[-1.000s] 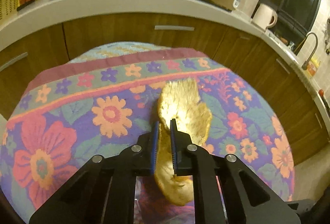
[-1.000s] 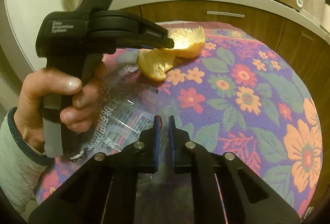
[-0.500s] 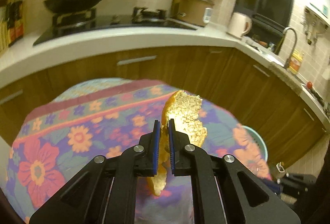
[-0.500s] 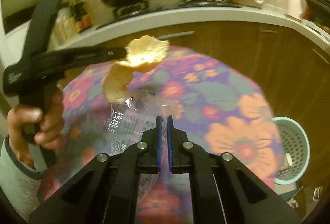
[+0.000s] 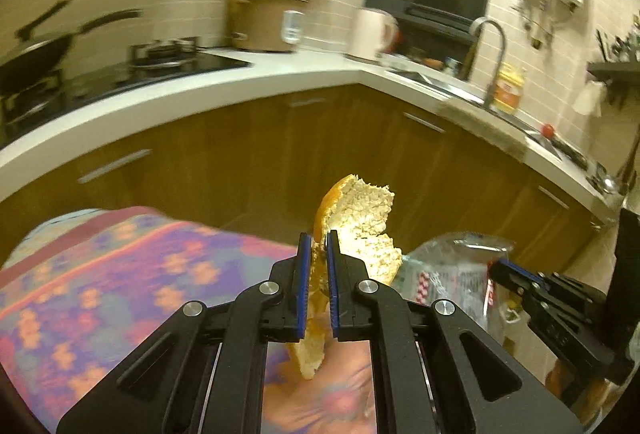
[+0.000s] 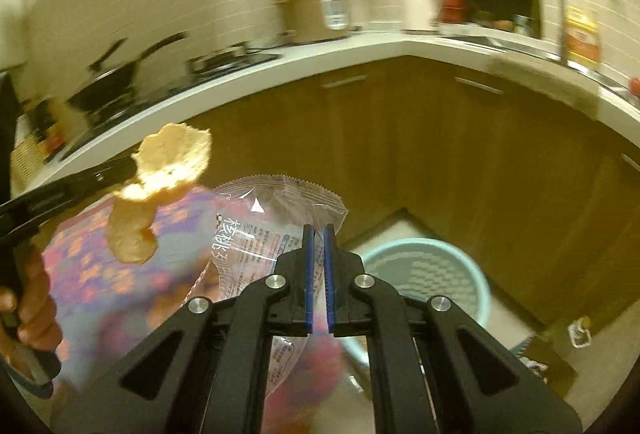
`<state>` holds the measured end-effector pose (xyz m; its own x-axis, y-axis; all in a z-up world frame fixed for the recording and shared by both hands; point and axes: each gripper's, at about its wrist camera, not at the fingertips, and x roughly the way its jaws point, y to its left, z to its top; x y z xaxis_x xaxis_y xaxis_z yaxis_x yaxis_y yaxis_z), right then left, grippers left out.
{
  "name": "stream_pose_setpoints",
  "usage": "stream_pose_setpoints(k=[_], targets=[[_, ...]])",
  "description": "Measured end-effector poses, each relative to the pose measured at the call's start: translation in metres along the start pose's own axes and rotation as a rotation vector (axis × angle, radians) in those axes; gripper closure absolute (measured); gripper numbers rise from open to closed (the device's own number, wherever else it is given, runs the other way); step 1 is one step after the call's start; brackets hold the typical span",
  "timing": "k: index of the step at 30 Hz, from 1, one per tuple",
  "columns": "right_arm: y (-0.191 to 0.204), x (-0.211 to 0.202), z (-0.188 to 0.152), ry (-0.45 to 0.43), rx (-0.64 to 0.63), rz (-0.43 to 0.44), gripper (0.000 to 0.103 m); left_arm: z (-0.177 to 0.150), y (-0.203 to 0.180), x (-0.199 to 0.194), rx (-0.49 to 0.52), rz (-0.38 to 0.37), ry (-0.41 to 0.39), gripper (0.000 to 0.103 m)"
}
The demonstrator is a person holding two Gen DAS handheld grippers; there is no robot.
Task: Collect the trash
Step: 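Carry the peel and plastic bag over the blue basket with both tools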
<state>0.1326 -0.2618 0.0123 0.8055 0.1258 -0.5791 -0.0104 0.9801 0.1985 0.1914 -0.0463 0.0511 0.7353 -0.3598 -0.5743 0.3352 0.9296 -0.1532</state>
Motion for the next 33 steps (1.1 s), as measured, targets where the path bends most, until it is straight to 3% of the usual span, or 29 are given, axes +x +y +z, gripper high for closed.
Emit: stream_pose_setpoints(k=[6,12,33], targets=[[-0.065,0.036,-0.004,0.030,0.046,-0.141,0.100,0.000,-0.054,0.065,0.026,-0.088,0.061,0.097],[-0.098,0.068,-0.016,0.063,0.055,-0.241,0.100,-0.011,-0.085,0.120,0.040,-0.109,0.127,0.097],[-0.156,0.143,-0.044,0.160,0.134,-0.281,0.100,-0.034,-0.119,0.201,0.085,-0.077,0.246,0.096]])
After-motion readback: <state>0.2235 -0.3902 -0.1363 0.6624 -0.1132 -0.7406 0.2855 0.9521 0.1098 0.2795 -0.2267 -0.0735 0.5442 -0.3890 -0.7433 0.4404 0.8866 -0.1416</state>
